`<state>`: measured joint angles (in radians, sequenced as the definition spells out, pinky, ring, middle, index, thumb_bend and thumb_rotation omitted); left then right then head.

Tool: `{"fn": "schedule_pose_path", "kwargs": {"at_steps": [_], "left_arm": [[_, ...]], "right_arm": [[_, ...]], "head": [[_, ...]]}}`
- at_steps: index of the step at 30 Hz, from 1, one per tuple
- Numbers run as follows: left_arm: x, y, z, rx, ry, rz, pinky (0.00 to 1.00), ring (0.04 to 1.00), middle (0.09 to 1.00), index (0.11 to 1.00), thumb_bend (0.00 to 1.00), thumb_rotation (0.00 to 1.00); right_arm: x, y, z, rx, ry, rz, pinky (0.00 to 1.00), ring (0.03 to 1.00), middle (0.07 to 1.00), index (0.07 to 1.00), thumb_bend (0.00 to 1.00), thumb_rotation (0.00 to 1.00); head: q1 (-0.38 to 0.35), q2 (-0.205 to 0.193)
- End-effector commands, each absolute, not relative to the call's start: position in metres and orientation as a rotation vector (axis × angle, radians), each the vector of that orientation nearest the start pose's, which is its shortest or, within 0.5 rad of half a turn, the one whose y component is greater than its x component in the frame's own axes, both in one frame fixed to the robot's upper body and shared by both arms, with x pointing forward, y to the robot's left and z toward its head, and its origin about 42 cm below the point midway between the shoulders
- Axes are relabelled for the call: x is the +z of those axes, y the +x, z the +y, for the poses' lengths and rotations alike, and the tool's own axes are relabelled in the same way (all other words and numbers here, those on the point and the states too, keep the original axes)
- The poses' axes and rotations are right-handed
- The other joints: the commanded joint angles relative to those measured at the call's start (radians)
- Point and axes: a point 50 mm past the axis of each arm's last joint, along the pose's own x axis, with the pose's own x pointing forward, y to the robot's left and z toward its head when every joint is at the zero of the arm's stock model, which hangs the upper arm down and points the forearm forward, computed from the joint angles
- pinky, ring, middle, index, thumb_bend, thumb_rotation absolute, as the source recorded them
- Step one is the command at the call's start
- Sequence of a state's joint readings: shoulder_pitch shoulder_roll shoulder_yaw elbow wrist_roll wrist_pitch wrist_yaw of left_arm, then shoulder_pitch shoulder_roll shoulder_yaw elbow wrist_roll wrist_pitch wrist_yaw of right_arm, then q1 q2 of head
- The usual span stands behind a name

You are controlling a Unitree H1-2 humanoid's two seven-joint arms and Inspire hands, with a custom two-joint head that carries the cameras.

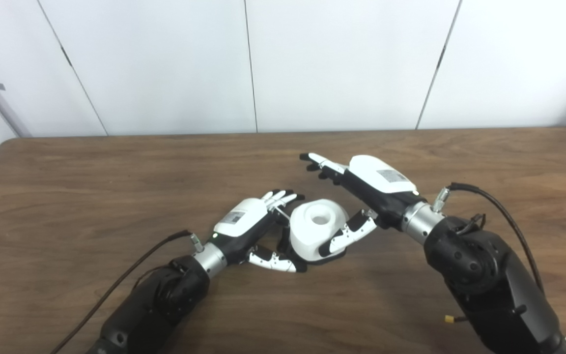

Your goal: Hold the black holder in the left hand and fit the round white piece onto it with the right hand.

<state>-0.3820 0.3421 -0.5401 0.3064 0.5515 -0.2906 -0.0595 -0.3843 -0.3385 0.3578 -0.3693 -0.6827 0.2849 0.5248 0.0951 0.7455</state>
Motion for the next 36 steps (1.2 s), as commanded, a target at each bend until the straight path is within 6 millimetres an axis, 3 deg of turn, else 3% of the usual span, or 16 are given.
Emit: {"fn": "schedule_pose_path", "kwargs": {"at_steps": [1, 12, 18, 22, 25, 29, 31, 34, 36], "left_arm": [[0.077, 0.349, 0.187, -0.806, 1.086, -0.194, 1.00, 1.000, 0.959, 0.484, 0.52, 0.07], [0.079, 0.349, 0.188, -0.807, 1.086, -0.194, 1.00, 1.000, 0.959, 0.484, 0.52, 0.07], [0.080, 0.350, 0.188, -0.806, 1.087, -0.200, 1.00, 1.000, 0.956, 0.484, 0.52, 0.07], [0.080, 0.351, 0.188, -0.808, 1.087, -0.208, 1.00, 1.000, 0.958, 0.484, 0.52, 0.07], [0.079, 0.351, 0.188, -0.808, 1.088, -0.205, 1.00, 1.000, 0.959, 0.484, 0.52, 0.07], [0.079, 0.352, 0.189, -0.808, 1.094, -0.204, 1.00, 1.000, 0.961, 0.484, 0.52, 0.07], [0.079, 0.352, 0.189, -0.809, 1.095, -0.205, 1.00, 1.000, 0.961, 0.484, 0.52, 0.07], [0.079, 0.352, 0.189, -0.808, 1.097, -0.206, 1.00, 1.000, 0.961, 0.484, 0.52, 0.07], [0.079, 0.353, 0.190, -0.808, 1.097, -0.204, 1.00, 1.000, 0.958, 0.484, 0.52, 0.07]], "right_arm": [[0.278, 0.340, -0.171, 0.495, -1.100, -0.391, 0.77, 0.852, 0.909, 0.991, 0.94, 0.28], [0.290, 0.338, -0.171, 0.491, -1.097, -0.397, 0.77, 0.873, 0.956, 1.000, 1.00, 0.31], [0.316, 0.338, -0.183, 0.630, -1.179, -0.314, 0.78, 0.957, 1.000, 1.000, 1.00, 0.34], [0.332, 0.335, -0.197, 0.702, -1.211, -0.238, 0.71, 0.936, 1.000, 1.000, 1.00, 0.33], [0.341, 0.332, -0.209, 0.731, -1.224, -0.192, 0.71, 0.934, 1.000, 1.000, 1.00, 0.28], [0.348, 0.331, -0.228, 0.763, -1.201, -0.135, 0.69, 0.924, 1.000, 1.000, 1.00, 0.28], [0.351, 0.331, -0.238, 0.767, -1.182, -0.114, 0.71, 0.939, 1.000, 1.000, 1.00, 0.27], [0.355, 0.331, -0.249, 0.765, -1.164, -0.101, 0.81, 0.975, 1.000, 1.000, 1.00, 0.22], [0.357, 0.332, -0.259, 0.719, -1.130, -0.112, 0.82, 0.970, 0.999, 1.000, 1.00, 0.18]], "head": [[0.001, 0.000], [-0.007, 0.003], [-0.010, 0.004], [-0.012, 0.004], [-0.013, 0.002], [-0.011, 0.003], [-0.012, 0.003], [-0.014, 0.002], [-0.014, 0.002]]}}
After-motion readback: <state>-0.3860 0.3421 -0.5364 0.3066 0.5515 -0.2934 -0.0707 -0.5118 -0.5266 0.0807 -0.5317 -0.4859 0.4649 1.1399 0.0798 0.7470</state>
